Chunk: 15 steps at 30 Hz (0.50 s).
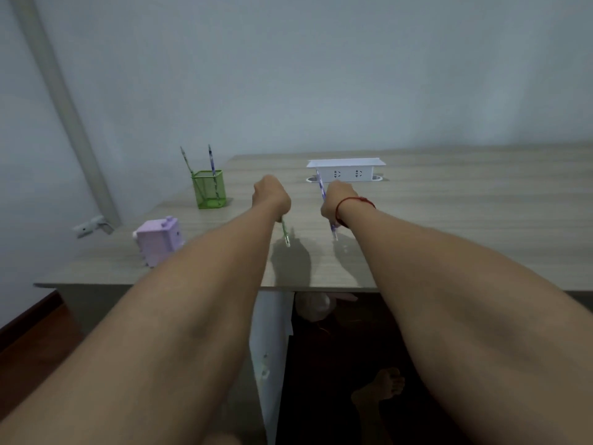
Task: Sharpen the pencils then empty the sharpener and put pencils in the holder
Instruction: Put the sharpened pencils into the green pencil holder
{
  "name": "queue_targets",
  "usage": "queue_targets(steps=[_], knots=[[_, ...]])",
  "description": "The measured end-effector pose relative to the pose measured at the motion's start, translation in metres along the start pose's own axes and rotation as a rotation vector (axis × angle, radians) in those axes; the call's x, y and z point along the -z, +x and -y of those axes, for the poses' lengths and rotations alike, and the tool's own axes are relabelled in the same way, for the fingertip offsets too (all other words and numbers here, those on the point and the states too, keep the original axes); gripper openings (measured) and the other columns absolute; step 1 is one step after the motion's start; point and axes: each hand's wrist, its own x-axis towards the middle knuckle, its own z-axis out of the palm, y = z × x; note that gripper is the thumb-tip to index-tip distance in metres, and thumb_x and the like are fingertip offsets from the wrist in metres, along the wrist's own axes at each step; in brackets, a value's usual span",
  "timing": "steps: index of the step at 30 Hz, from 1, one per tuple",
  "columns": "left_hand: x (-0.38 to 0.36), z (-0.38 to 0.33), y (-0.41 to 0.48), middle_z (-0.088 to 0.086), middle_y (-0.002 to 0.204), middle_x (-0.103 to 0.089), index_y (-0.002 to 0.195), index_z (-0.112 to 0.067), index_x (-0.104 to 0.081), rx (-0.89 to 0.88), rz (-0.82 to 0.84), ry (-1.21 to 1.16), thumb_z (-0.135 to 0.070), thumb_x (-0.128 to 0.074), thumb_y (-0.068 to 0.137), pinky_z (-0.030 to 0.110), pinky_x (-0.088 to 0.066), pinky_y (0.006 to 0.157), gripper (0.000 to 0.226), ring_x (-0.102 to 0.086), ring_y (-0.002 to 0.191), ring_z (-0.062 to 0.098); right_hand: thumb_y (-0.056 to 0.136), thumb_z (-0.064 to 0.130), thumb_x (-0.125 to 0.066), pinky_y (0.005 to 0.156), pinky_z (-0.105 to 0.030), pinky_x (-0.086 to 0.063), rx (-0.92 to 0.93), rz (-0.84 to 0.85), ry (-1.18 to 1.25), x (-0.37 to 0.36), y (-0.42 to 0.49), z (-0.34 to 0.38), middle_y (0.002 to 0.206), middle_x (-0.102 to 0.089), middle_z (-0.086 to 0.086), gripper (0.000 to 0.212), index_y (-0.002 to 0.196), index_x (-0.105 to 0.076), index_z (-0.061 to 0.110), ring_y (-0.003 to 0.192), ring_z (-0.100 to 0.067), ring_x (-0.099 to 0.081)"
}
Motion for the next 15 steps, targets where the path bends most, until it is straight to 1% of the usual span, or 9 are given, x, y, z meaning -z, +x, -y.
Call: queue_targets(steps=[1, 2, 3, 4, 6, 8, 11, 13, 15], knots=[[0.013, 0.0, 0.001, 0.023, 0.113, -0.058, 0.095, 0.004, -0.055, -0.005, -0.018, -0.005, 0.01, -0.051, 0.085, 0.042, -0.059, 0.061, 0.013, -0.066, 0.09, 0.043, 0.089, -0.003, -0.049, 0.06, -0.03, -0.039, 0.02, 0.002, 0.005, 0.004, -0.003, 0.014, 0.097, -0.063, -0.018, 0.041, 0.063, -0.027, 0.02, 0.095, -0.03, -0.057], [0.024, 0.001, 0.002, 0.023, 0.114, -0.058, 0.098, 0.004, -0.055, -0.008, -0.032, -0.006, 0.008, -0.052, 0.086, 0.041, -0.058, 0.059, 0.012, -0.066, 0.09, 0.043, 0.089, -0.003, -0.048, 0.058, -0.029, -0.039, 0.038, 0.004, 0.021, 0.007, -0.005, 0.027, 0.08, -0.057, -0.013, 0.048, 0.062, -0.019, 0.022, 0.089, -0.029, -0.056], [0.035, 0.002, 0.002, 0.023, 0.114, -0.057, 0.099, 0.004, -0.054, -0.012, -0.043, -0.004, 0.005, -0.053, 0.087, 0.041, -0.059, 0.061, 0.011, -0.066, 0.09, 0.042, 0.089, -0.002, -0.048, 0.052, -0.027, -0.039, 0.054, -0.004, 0.052, 0.008, -0.005, 0.039, 0.07, -0.05, -0.009, 0.045, 0.061, -0.02, 0.021, 0.084, -0.028, -0.054], [0.046, 0.003, 0.003, 0.023, 0.114, -0.057, 0.097, 0.003, -0.053, -0.021, -0.05, 0.003, 0.004, -0.053, 0.089, 0.043, -0.06, 0.064, 0.008, -0.066, 0.089, 0.041, 0.088, 0.0, -0.049, 0.047, -0.026, -0.036, 0.064, -0.023, 0.086, 0.009, -0.004, 0.051, 0.068, -0.046, -0.008, 0.039, 0.061, -0.026, 0.018, 0.08, -0.027, -0.053], [0.067, 0.005, 0.005, 0.021, 0.11, -0.057, 0.091, 0.001, -0.051, -0.038, -0.061, 0.011, 0.001, -0.053, 0.09, 0.044, -0.06, 0.069, 0.002, -0.067, 0.087, 0.039, 0.087, 0.003, -0.05, 0.045, -0.025, -0.034, 0.077, -0.06, 0.153, 0.012, 0.0, 0.073, 0.076, -0.048, -0.008, 0.032, 0.063, -0.032, 0.013, 0.077, -0.029, -0.052], [0.087, 0.009, 0.012, 0.018, 0.107, -0.057, 0.092, 0.002, -0.053, -0.039, -0.084, 0.005, -0.001, -0.054, 0.089, 0.042, -0.061, 0.068, 0.004, -0.067, 0.083, 0.038, 0.086, 0.005, -0.051, 0.049, -0.027, -0.036, 0.109, -0.086, 0.191, 0.017, 0.003, 0.096, 0.077, -0.044, -0.006, 0.03, 0.064, -0.032, 0.014, 0.074, -0.028, -0.052], [0.12, 0.024, 0.028, 0.018, 0.11, -0.058, 0.099, 0.002, -0.057, -0.029, -0.147, -0.003, -0.006, -0.055, 0.087, 0.043, -0.061, 0.069, 0.015, -0.067, 0.081, 0.038, 0.087, 0.007, -0.053, 0.052, -0.026, -0.036, 0.154, -0.099, 0.212, 0.019, 0.009, 0.13, 0.081, -0.043, -0.005, 0.032, 0.065, -0.032, 0.015, 0.071, -0.026, -0.049], [0.139, 0.032, 0.04, 0.018, 0.111, -0.059, 0.1, 0.0, -0.058, -0.029, -0.197, -0.006, -0.012, -0.055, 0.086, 0.044, -0.06, 0.073, 0.019, -0.066, 0.085, 0.039, 0.088, 0.009, -0.053, 0.06, -0.028, -0.039, 0.171, -0.099, 0.217, 0.017, 0.017, 0.147, 0.087, -0.044, -0.006, 0.032, 0.065, -0.032, 0.015, 0.073, -0.026, -0.05], [0.151, 0.037, 0.052, 0.018, 0.112, -0.059, 0.101, -0.001, -0.057, -0.047, -0.234, -0.015, -0.015, -0.056, 0.086, 0.045, -0.058, 0.08, 0.021, -0.065, 0.09, 0.039, 0.088, 0.01, -0.053, 0.059, -0.029, -0.039, 0.176, -0.106, 0.222, 0.015, 0.027, 0.16, 0.079, -0.043, -0.004, 0.032, 0.065, -0.033, 0.015, 0.064, -0.021, -0.048]])
